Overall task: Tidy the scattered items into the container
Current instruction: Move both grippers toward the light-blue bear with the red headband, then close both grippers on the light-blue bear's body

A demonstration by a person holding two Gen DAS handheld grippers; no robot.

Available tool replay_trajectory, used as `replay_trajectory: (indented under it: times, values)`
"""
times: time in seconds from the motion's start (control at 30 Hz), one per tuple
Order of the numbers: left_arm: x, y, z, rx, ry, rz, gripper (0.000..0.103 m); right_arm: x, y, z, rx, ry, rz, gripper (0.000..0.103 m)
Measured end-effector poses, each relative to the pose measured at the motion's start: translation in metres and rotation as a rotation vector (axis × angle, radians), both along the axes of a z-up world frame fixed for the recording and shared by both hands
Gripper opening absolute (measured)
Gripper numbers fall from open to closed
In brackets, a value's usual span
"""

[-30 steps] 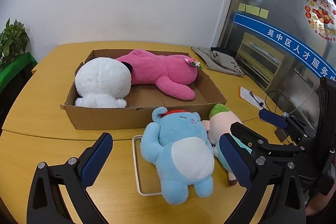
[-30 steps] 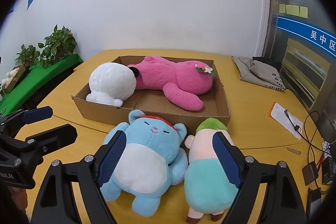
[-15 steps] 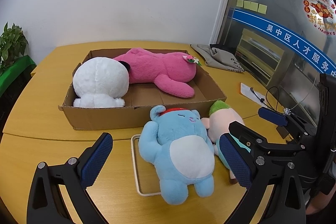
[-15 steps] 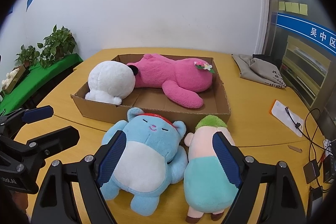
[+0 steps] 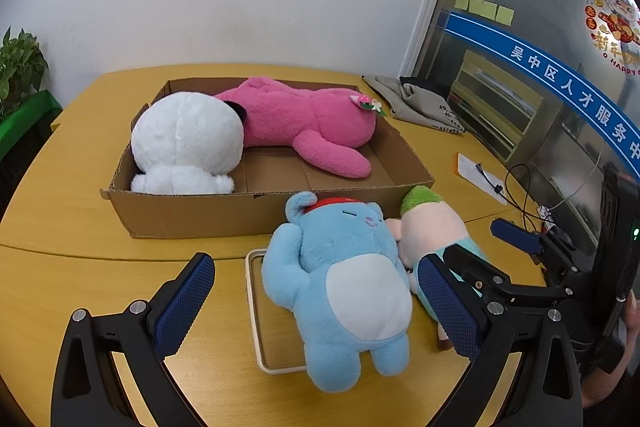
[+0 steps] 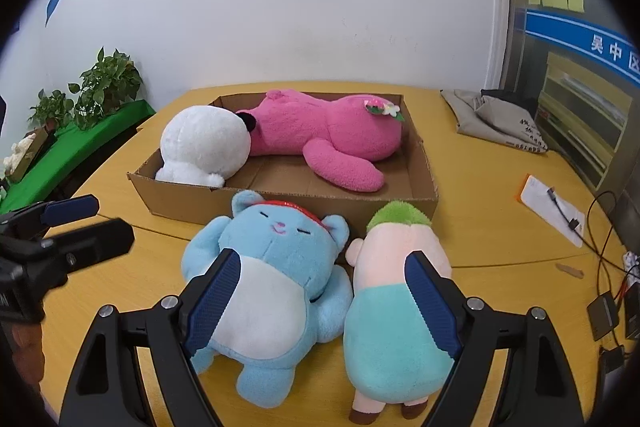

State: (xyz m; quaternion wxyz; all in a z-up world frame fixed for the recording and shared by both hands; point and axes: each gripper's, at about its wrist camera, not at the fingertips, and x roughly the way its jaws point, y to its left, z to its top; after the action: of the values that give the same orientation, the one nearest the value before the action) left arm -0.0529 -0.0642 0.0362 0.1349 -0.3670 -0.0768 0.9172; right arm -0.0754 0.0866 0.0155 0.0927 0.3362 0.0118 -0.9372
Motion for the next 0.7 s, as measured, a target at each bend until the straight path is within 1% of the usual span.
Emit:
replay_trajectory:
  times: [0.07, 0.13, 0.2, 0.3, 0.37, 0.5, 0.53, 0.57, 0.63, 0.7]
  values:
    - [-0.004, -0.005, -0.005, 0.028, -0.021, -0.002, 0.103, 0.001, 0.005, -0.011, -0.037, -0.011, 0.021, 0.084]
    - [-0.007, -0.008, -0.008, 0.039, -0.032, -0.003, 0.103, 0.004, 0.005, -0.022, -0.069, -0.027, 0.054, 0.084]
    - [-0.01, -0.011, -0.012, 0.046, -0.037, -0.001, 0.103, 0.008, -0.002, -0.032, -0.077, -0.029, 0.094, 0.085]
    - [-0.02, -0.012, -0.017, 0.063, -0.059, -0.017, 0.103, 0.013, -0.02, -0.045, -0.061, -0.028, 0.167, 0.086]
    - [-0.031, -0.009, -0.021, 0.058, -0.072, -0.045, 0.103, 0.015, -0.031, -0.052, -0.055, -0.027, 0.196, 0.086]
    - [-0.06, 0.002, -0.027, 0.041, -0.106, -0.109, 0.103, 0.009, -0.053, -0.067, -0.009, -0.002, 0.224, 0.088]
    - [-0.068, 0.006, -0.029, 0.037, -0.112, -0.13, 0.103, 0.006, -0.057, -0.072, 0.009, 0.001, 0.223, 0.089]
    - [-0.076, 0.01, -0.032, 0.035, -0.121, -0.155, 0.103, 0.002, -0.06, -0.077, 0.023, 0.003, 0.218, 0.094]
    - [-0.092, 0.019, -0.039, 0.042, -0.15, -0.213, 0.103, -0.003, -0.061, -0.082, 0.015, -0.001, 0.21, 0.102]
    - [-0.107, 0.026, -0.051, 0.053, -0.19, -0.24, 0.103, -0.006, -0.063, -0.084, 0.003, -0.005, 0.208, 0.102]
